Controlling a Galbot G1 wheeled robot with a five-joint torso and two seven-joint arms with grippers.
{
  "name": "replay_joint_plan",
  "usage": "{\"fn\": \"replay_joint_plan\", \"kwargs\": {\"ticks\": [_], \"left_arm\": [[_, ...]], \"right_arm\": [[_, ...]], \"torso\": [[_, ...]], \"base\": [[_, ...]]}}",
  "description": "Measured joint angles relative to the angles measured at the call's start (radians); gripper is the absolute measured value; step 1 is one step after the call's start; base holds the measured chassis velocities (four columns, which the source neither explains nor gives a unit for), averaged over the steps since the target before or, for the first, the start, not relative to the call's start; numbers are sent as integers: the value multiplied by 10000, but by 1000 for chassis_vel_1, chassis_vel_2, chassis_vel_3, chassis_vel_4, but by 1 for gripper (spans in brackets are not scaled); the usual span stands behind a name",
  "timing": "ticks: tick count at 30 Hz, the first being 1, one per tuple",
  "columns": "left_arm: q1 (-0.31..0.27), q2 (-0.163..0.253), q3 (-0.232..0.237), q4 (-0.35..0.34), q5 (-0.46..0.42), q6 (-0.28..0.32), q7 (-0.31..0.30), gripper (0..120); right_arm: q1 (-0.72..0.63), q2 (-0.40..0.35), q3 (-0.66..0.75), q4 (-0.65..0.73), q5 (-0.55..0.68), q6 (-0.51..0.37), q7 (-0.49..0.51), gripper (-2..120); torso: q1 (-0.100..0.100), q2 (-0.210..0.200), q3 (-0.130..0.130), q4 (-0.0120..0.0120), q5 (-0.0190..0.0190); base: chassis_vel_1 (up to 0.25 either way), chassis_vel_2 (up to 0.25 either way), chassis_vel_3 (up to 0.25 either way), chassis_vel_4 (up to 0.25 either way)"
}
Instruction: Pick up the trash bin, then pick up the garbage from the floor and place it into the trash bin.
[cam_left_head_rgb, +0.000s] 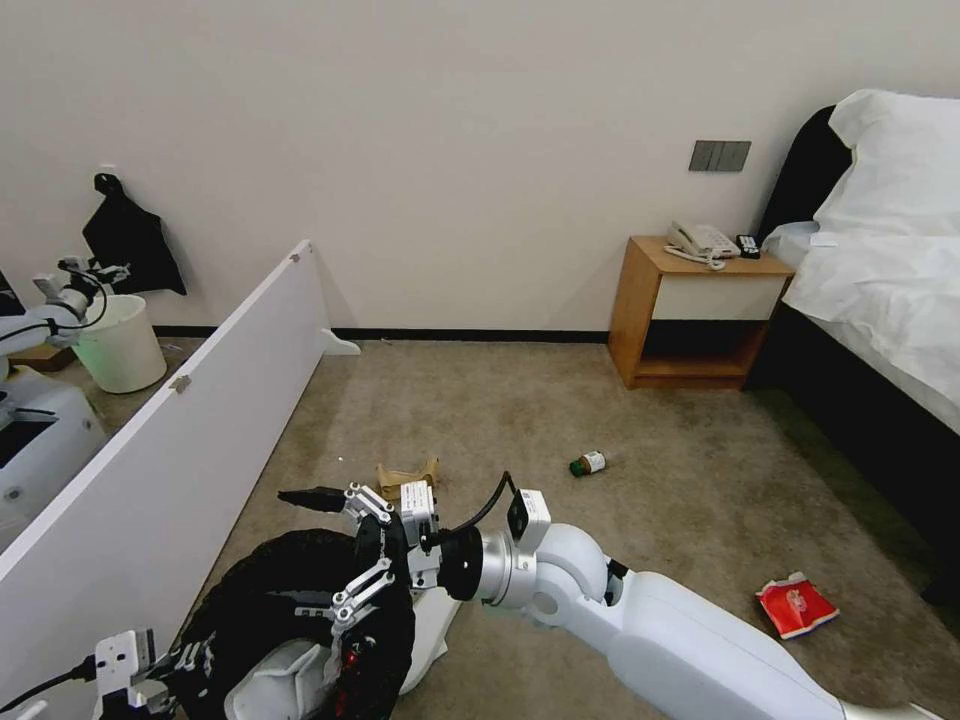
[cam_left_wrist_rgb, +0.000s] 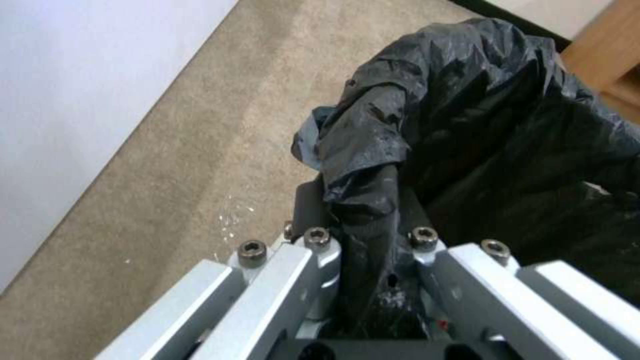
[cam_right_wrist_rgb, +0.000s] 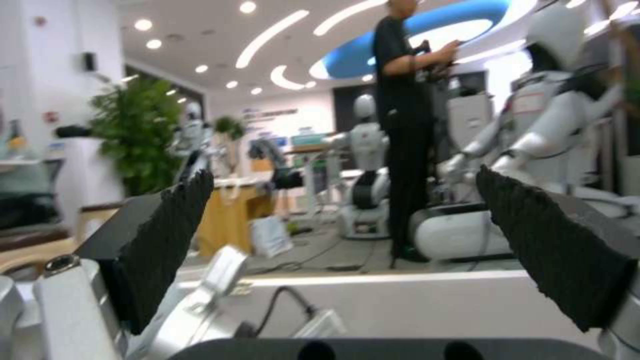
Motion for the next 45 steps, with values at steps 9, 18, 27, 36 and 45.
{"fn": "replay_joint_plan", "kwargs": {"ticks": [9,18,27,36,45], "left_arm": [[77,450,-273,-182,-1506,478,-703,4],[117,631,-566,-75,-1464,605,-762,4],[405,169,-408,170,-563,270,-115,4],[634,206,-789,578,-86,-145,106,4],[741,191,-999,649,-72,-389,261,4]], "right_arm": [[-1382,-699,1714,272,-58,-167,2215,100],[-3843,-1133,3785,631,-1477,-1053,4894,100],[-7145,-713,6701,1229,-3903,-2666,6494,100],[-8491,-464,7191,1314,-5059,-2492,6304,100],[-8627,-439,6921,976,-5370,-2387,6064,100]], "torso": [[0,1,0,-4,1],[0,0,-1,-3,1],[0,0,-1,-2,2],[-1,1,-1,-1,-1],[-1,1,0,0,-1]], "base": [[0,0,0,0],[0,0,0,0],[0,0,0,0],[0,0,0,0],[0,0,0,0]]}}
